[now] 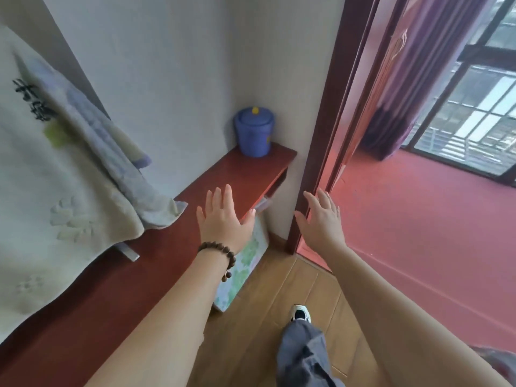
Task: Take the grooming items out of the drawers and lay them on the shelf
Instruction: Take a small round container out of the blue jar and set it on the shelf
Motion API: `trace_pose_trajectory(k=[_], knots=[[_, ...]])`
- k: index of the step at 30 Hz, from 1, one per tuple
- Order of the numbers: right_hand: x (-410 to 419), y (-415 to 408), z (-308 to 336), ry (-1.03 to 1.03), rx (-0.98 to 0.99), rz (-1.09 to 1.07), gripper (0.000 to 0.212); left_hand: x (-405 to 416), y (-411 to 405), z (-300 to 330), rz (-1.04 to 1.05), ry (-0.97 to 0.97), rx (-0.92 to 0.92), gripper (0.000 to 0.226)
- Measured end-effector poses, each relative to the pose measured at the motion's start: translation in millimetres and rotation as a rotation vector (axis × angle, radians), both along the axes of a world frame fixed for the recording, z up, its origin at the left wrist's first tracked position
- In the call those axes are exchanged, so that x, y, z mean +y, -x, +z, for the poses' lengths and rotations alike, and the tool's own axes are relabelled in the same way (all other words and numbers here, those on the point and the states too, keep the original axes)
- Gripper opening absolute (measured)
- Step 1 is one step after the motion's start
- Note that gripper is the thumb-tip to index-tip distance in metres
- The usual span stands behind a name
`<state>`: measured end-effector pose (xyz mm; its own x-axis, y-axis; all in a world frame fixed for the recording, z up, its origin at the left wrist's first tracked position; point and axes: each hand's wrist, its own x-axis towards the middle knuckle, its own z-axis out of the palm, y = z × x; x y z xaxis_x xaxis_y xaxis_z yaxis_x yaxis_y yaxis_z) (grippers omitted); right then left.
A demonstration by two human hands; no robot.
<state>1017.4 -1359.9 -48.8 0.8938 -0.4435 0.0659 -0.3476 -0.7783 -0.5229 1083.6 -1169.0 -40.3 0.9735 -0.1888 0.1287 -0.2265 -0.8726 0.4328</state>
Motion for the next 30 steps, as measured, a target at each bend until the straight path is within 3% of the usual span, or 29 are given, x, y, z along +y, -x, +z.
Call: trace_pose_trajectory(k=[12, 22, 30], knots=[[-120, -221, 8, -0.005, -0.014, 0.259, 0.056, -122, -173, 12, 0.182, -0.021, -0.023, 0.076], [-123, -338, 16, -0.122, -0.031, 0.398, 0.057, -149, -273, 0, 0.156, -0.061, -0.028, 0.087], [-114, -415, 6, -0.094, 0.041, 0.434, 0.061, -156, -330, -17, 0.11, 0.02, 0.094, 0.103]])
